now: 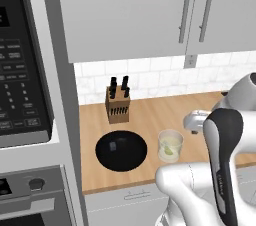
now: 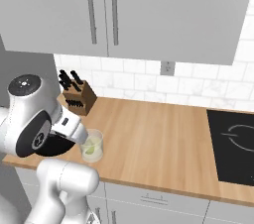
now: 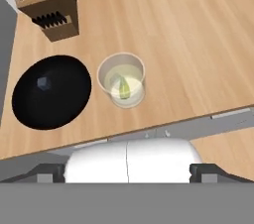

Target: Grab a lemon wedge from the fridge and one ice cube from the ice bowl, and put them in the glass of lemonade.

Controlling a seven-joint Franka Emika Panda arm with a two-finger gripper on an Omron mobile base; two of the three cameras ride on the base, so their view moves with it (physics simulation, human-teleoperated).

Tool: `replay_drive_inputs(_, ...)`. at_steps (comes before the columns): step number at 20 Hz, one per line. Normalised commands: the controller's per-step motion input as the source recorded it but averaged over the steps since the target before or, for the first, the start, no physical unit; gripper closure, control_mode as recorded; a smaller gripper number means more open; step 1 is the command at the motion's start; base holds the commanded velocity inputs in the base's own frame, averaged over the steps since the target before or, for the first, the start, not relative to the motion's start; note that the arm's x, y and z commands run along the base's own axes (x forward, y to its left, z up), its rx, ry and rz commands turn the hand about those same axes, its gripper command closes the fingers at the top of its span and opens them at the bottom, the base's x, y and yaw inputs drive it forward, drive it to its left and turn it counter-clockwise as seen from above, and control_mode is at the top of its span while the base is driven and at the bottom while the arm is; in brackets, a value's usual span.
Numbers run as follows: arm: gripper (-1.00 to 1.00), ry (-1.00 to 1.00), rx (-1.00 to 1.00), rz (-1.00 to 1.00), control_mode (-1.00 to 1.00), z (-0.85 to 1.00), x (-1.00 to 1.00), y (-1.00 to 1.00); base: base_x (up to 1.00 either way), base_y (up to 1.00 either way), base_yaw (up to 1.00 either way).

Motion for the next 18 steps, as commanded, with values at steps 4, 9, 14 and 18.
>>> replay_drive_inputs(4, -1.0, -0.2, 0.05, -0.21, -1.0, 0.14, -0.15, 0.0, 0.0, 0.0, 0.0)
replay_drive_inputs(9, -1.0, -0.25, 0.06, -0.15, -1.0, 0.37, 0.25, 0.0, 0.0, 0.0, 0.0)
replay_drive_inputs(14, -1.0, -0.29, 0.16, -0.06, -1.0, 0.52, 0.0, -0.04, 0.0, 0.0, 0.0)
replay_drive_inputs(18, -1.0, -0.04, 0.09, 0.01, -1.0, 0.37, 0.44, -0.21, 0.0, 0.0, 0.0)
